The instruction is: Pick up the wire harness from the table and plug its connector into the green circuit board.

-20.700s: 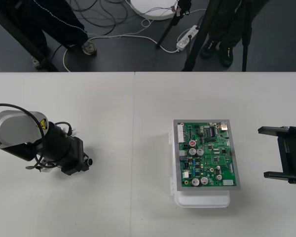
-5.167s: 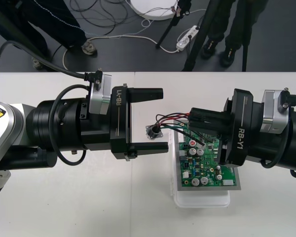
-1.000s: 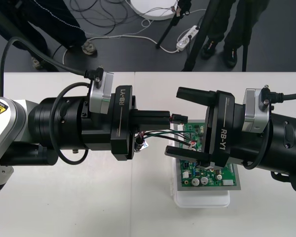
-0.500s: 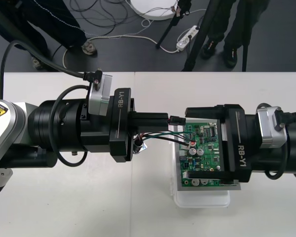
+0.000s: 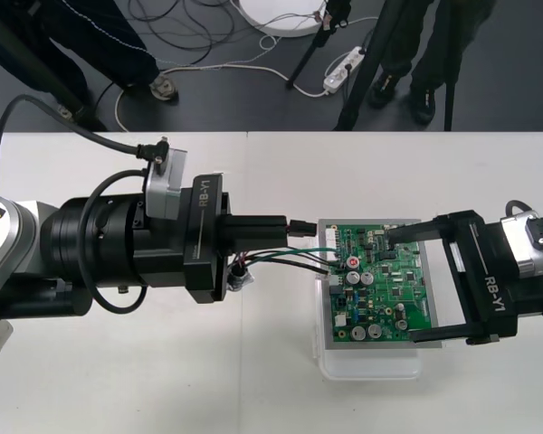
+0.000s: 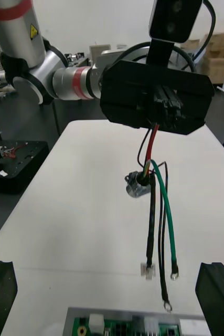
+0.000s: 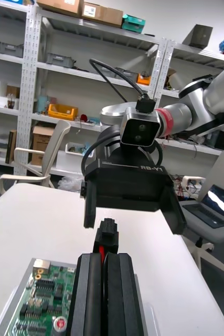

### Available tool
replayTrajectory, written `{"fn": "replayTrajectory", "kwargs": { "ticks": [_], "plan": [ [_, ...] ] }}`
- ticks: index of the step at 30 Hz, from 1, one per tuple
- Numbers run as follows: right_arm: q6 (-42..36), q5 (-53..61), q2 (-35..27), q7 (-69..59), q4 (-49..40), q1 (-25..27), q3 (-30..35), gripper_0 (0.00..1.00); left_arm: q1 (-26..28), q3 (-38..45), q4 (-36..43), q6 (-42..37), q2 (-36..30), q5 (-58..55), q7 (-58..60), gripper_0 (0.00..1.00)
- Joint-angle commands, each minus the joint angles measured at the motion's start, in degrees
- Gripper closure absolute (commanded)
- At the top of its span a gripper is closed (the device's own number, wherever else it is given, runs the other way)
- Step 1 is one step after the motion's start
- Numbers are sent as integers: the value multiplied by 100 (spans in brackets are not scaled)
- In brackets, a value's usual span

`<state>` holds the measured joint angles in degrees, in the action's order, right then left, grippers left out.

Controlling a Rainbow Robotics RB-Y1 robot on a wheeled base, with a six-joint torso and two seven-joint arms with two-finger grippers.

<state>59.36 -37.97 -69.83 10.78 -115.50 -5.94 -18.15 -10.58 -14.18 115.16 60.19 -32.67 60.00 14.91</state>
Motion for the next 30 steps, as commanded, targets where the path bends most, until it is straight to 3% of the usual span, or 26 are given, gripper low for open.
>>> {"fn": "replayTrajectory", "kwargs": {
  "ticks": [1,16,30],
  "plan": [
    [146,-229,-347,-647,80,-39,189,0,109,372,-450,915,95,-191,-1052,100],
    [981,-2329,-321,-2326,221,-39,936,0,109,381,-1848,1768,182,-621,-2308,100],
    [1957,-4571,-84,-3556,10,-47,1463,0,-23,161,-3061,2014,349,-630,-3363,100]
  ]
}}
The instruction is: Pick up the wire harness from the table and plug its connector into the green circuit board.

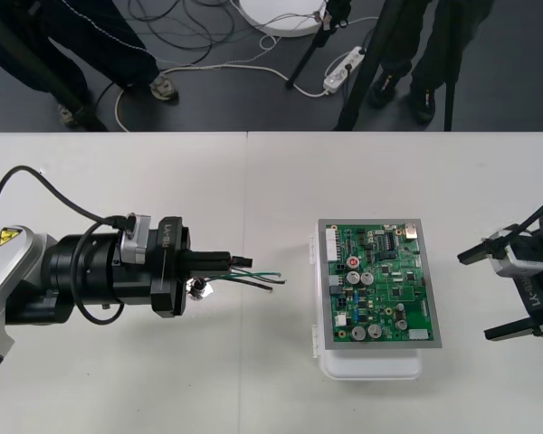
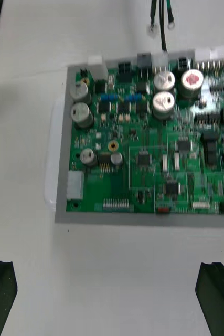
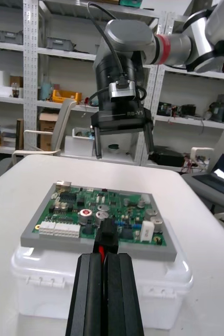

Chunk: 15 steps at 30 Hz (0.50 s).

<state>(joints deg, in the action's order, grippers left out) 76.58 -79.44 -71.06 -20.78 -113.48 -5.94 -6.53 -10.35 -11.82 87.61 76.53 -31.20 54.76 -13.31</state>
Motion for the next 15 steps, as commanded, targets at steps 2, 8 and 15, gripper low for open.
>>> {"fn": "replayTrajectory", "kwargs": {
  "ticks": [2,8,15],
  "plan": [
    [331,-643,57,-629,-253,-48,319,0,-81,-93,-456,407,263,-105,-682,100],
    [472,-1425,268,-1236,-429,-162,319,0,-213,-277,-1036,530,474,-114,-1069,100],
    [647,-2445,541,-1736,-455,-452,64,0,-406,-444,-1651,749,694,-62,-1456,100]
  ]
}}
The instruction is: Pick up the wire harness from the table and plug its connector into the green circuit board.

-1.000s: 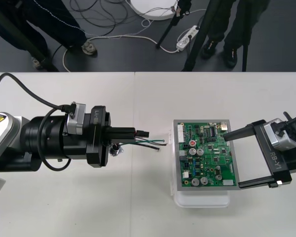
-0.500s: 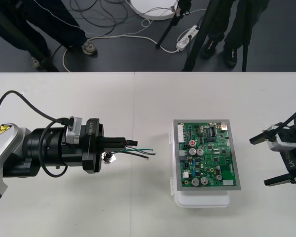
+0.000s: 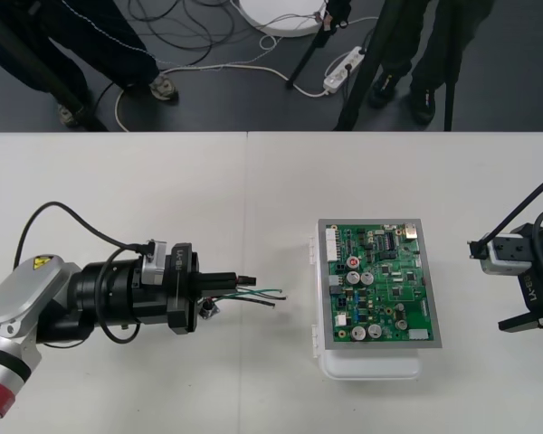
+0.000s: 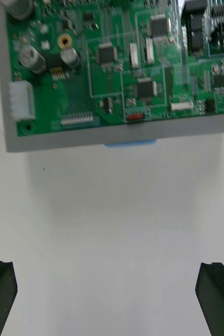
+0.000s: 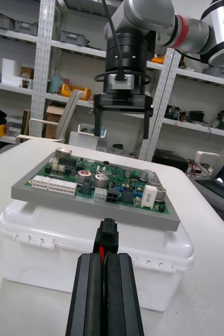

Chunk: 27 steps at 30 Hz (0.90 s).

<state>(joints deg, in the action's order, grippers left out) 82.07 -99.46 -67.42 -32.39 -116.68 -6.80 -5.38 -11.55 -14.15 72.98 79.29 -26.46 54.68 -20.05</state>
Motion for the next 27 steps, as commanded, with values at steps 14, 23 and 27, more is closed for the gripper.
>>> {"fn": "replayTrajectory", "kwargs": {
  "ticks": [14,23,27],
  "plan": [
    [178,-1489,572,-919,-48,-1017,-842,0,-507,-273,-196,245,528,376,-737,100],
    [178,-1691,580,-927,-48,-1140,-1150,0,-550,-580,-205,-247,580,341,-719,100],
    [187,-1814,651,-936,-48,-1175,-1326,0,-550,-651,-205,-388,598,350,-710,100]
  ]
}}
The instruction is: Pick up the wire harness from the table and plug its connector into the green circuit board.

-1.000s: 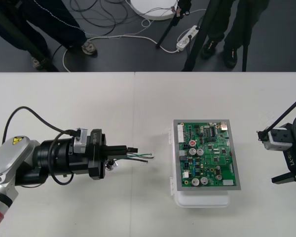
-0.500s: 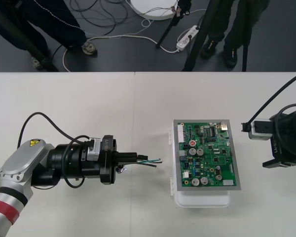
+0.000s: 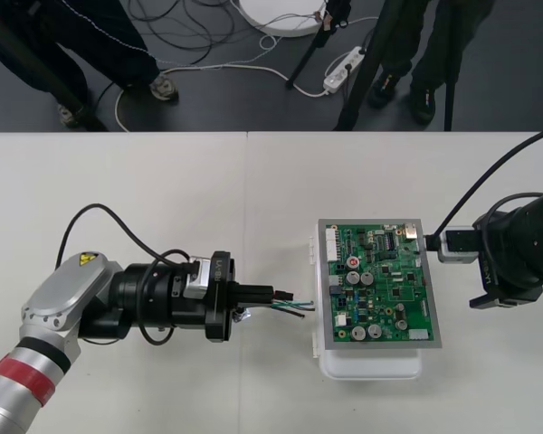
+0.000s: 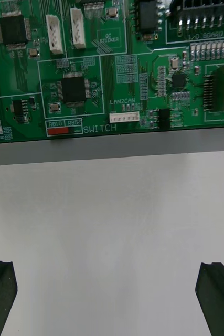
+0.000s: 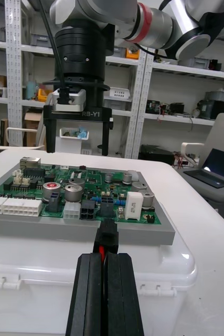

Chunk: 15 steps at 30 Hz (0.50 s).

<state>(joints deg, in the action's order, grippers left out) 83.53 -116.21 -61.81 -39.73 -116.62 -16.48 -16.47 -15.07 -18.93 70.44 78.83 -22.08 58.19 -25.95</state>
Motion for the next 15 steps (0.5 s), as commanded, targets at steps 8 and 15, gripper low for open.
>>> {"fn": "replayTrajectory", "kwargs": {
  "ticks": [8,15],
  "plan": [
    [40,-358,213,-158,-54,-207,-410,0,-198,-225,48,-632,204,8,-112,100],
    [32,-569,363,-53,-124,-207,-533,0,-198,-260,48,-790,274,8,-68,100]
  ]
}}
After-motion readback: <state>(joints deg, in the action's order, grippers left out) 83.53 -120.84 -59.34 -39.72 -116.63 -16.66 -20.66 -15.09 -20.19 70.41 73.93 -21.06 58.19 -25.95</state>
